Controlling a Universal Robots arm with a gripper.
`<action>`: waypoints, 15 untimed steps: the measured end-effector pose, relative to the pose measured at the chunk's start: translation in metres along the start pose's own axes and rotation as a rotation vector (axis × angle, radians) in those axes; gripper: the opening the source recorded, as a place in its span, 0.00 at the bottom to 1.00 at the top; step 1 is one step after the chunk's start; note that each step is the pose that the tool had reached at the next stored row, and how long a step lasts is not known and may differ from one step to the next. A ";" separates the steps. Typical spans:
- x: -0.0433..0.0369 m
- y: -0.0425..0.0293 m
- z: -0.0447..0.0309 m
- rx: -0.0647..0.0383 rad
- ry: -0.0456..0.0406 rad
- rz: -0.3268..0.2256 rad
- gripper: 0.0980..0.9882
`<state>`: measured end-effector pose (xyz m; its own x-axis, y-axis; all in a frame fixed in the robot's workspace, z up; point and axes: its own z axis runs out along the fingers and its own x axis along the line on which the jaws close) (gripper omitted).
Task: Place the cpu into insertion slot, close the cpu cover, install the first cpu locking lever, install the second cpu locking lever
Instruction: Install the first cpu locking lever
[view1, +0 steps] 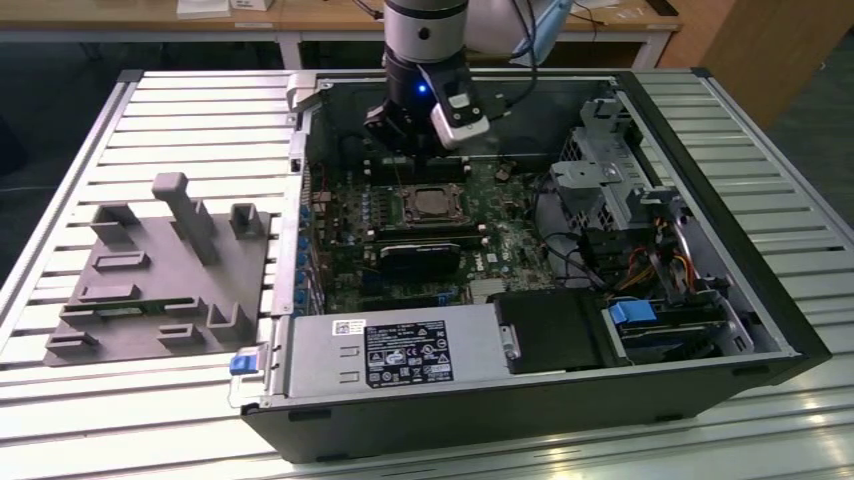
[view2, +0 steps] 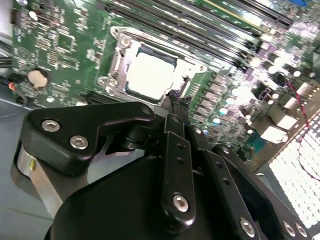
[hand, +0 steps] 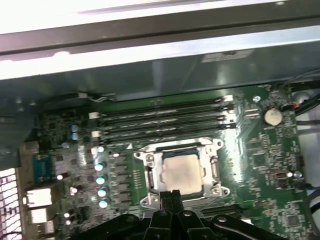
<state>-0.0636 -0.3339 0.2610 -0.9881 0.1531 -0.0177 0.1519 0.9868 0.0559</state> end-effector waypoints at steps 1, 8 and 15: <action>0.0028 -0.0004 -0.0001 0.000 -0.0009 0.000 0.00; 0.0202 -0.0031 -0.0004 -0.010 -0.0036 0.000 0.00; 0.0322 -0.0050 -0.0003 -0.066 0.0051 0.002 0.00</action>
<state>-0.0962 -0.3339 0.2605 -0.9879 0.1543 -0.0125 0.1516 0.9809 0.1221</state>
